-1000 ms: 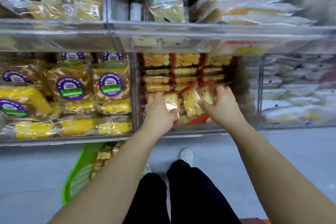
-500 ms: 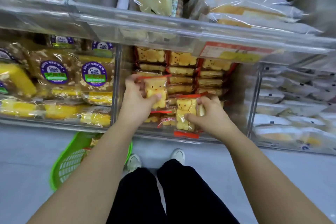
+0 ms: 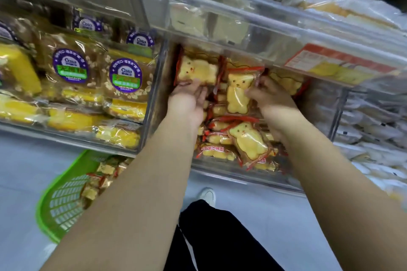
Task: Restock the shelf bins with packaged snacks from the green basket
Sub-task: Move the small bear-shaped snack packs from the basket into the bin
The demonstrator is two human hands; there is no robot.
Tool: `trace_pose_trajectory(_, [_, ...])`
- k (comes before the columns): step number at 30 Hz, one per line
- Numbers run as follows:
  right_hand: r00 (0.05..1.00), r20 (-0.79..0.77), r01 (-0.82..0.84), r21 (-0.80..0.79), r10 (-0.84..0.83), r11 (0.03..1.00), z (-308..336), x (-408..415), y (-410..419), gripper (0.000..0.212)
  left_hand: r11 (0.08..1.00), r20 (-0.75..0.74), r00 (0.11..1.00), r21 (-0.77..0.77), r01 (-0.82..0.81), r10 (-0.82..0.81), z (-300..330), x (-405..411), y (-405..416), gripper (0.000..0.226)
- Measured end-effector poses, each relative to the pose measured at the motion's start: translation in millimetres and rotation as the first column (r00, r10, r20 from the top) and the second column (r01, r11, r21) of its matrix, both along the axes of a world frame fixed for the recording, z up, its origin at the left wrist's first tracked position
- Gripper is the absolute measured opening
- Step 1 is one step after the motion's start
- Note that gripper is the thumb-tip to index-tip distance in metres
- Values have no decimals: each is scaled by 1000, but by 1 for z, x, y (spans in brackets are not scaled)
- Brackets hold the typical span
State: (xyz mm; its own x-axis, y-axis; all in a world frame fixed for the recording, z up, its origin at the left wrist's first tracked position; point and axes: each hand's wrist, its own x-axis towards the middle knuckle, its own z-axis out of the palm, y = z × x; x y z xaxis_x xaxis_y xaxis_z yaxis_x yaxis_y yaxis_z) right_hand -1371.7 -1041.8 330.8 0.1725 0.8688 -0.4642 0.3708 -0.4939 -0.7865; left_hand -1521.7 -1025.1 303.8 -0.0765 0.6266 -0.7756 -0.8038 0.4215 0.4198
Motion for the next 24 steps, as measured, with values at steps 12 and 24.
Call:
trace_pose_trajectory(12, [891, 384, -326, 172, 242, 930, 2, -27, 9, 44, 849, -801, 516, 18, 527, -304, -2, -23, -27, 21])
trace_pose_trajectory(24, [953, 284, -150, 145, 104, 978, -31, -59, 19, 82, 860, -522, 752, 65, 506, -403, 8, -26, -42, 74])
